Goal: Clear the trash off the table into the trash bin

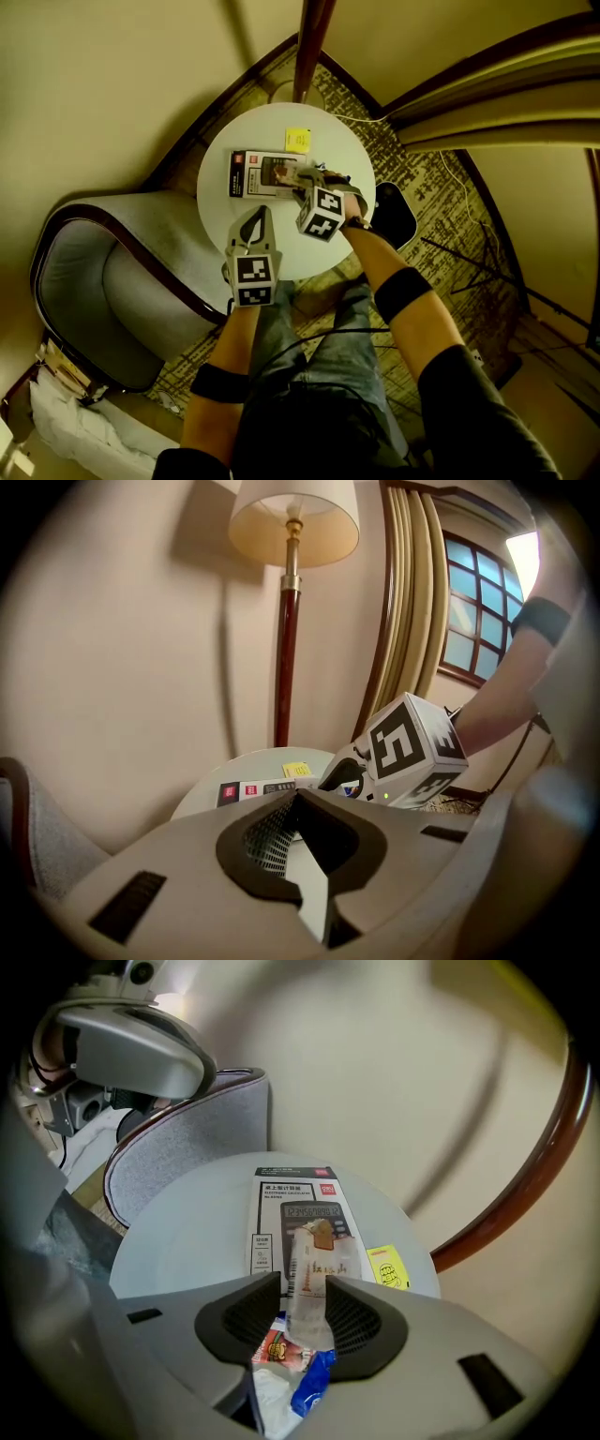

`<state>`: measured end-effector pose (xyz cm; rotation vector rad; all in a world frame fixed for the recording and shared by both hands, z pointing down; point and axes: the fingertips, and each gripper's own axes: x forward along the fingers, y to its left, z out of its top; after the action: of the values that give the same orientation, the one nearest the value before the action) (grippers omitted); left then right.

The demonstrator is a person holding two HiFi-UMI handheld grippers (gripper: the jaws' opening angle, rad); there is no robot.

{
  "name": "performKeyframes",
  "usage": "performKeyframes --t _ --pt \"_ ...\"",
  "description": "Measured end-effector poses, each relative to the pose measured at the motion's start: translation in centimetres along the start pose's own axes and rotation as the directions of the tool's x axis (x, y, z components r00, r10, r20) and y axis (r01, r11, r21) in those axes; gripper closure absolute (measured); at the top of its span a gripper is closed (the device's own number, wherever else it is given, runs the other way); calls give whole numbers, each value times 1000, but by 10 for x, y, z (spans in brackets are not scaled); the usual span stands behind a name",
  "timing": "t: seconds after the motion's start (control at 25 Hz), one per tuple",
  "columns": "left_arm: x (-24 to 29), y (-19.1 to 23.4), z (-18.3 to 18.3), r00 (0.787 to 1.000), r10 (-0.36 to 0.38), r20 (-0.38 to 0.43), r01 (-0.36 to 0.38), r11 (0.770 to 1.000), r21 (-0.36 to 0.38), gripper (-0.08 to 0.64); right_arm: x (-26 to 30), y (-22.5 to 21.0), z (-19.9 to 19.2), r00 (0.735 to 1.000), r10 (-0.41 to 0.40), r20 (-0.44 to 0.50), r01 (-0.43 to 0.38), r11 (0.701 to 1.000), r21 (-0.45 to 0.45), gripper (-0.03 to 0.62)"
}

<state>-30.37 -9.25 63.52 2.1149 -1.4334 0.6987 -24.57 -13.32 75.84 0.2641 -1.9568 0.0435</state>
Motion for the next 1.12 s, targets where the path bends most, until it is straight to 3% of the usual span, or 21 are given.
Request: performKeyframes --t 0.12,0.2,0.6,0.92,1.12 --pt "3 4 -3 1000 2 -5 -2 1000 -4 560 7 -6 2 999 -34 8 34 999 -19 531" --pt "4 5 -4 1000 2 -7 -2 1000 -7 560 6 -10 5 998 -54 17 54 998 -25 551" --pt "-7 -1 3 1000 17 -2 -17 1000 -10 560 -31 -12 18 997 -62 40 62 998 13 560" --pt "-41 -15 26 999 40 31 -39 999 -22 560 -109 -10 36 970 -148 192 113 977 181 560" --pt "-65 -37 41 998 38 49 -38 999 -11 560 -175 -1 33 940 -208 270 108 933 344 560"
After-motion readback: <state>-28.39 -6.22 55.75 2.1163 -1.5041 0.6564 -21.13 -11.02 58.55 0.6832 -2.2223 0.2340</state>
